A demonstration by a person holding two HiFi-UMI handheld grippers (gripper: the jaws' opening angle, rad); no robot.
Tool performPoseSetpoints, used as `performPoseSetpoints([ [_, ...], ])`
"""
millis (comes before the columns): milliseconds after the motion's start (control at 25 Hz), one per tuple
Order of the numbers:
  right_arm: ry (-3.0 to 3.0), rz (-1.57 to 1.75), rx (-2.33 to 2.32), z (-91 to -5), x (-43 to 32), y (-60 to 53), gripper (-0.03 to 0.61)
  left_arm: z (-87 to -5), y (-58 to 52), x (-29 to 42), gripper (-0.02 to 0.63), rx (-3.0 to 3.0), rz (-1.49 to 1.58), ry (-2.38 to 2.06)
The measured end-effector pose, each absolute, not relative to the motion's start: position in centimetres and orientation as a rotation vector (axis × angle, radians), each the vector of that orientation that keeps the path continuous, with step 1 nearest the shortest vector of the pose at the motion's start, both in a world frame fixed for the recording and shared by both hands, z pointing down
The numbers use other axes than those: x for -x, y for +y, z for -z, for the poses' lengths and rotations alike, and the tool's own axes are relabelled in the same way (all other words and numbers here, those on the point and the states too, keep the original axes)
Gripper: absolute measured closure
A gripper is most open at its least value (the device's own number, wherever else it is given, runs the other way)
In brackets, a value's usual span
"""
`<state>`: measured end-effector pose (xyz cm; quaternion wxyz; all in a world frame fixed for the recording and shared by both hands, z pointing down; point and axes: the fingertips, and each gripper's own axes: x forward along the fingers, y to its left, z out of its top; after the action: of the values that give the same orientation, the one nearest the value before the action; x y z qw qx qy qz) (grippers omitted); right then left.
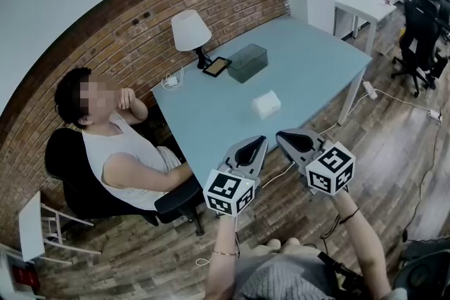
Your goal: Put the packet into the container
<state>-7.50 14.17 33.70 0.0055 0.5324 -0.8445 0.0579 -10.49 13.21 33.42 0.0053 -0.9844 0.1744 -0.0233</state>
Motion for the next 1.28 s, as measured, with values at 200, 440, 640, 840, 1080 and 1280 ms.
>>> performPoseSetpoints([
  [200,-2.651,-0.197,-1.657,-33.9,7.0,13.8,0.566,-33.7,12.8,10.1,0.603,3.083,0.084,0.563],
  [440,-2.700,-0.249,-1.596,-34.2,5.8,14.2,0.566,-33.9,13.2,9.3,0.603,3.091,0.079,0.632],
  [640,-2.723,-0.294,-1.545,-35.1,4.6,14.2,0.566,-34.5,13.9,9.1,0.603,3.091,0.071,0.715],
  [840,-2.757,-0.315,-1.501,-35.3,5.0,12.9,0.566,-35.6,12.5,10.7,0.604,3.093,0.090,0.834],
  [1080,-2.786,-0.338,-1.471,-35.2,4.1,11.1,0.566,-35.0,10.7,10.1,0.604,3.085,0.066,0.862],
  [1280,-2.781,-0.341,-1.466,-35.9,3.3,8.6,0.565,-35.8,8.2,8.8,0.603,3.093,0.071,0.843],
])
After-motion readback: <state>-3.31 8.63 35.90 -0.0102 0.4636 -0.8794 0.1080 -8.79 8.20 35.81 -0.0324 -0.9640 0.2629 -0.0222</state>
